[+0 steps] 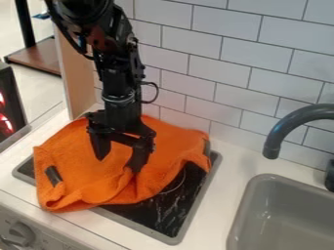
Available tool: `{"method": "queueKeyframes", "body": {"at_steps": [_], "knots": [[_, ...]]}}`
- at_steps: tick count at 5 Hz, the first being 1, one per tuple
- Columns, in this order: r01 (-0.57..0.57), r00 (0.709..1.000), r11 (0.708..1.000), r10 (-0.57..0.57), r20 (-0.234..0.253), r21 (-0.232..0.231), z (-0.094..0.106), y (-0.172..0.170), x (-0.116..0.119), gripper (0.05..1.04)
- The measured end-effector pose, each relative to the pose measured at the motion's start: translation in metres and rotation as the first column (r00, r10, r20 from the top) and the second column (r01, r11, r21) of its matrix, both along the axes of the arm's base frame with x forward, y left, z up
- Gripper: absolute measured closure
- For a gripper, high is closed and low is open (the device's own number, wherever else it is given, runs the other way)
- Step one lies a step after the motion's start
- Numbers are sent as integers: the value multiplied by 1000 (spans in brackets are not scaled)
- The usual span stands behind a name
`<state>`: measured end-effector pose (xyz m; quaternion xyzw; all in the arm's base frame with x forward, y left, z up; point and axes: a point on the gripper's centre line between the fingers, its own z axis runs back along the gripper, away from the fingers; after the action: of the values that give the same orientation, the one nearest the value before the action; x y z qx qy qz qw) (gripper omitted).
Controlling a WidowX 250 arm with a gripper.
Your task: Unfold the cloth from top left to bottom right
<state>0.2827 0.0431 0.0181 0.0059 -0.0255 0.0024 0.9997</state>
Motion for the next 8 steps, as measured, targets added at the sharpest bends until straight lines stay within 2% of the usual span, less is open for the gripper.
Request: {"method": "queueKeyframes", "body": {"at_steps": [1,2,3,4,5,6,7,8], "knots": [[-2,1000,1000,2,-18,-11,-9,0,6,85],[-17,999,1000,16,-45,-8,-18,0,6,141],[-22,998,1000,23,-58,12,-21,3,5,451],[-28,998,1000,28,-59,11,-21,3,5,759],[-19,999,1000,18,-51,-14,-22,-2,2,945],[-33,999,999,32,-42,-13,-20,-1,3,1030],[-37,998,999,37,-48,-11,-21,-1,0,1035],[-28,1000,1000,28,-3,-12,-7,-2,3,1035]]}}
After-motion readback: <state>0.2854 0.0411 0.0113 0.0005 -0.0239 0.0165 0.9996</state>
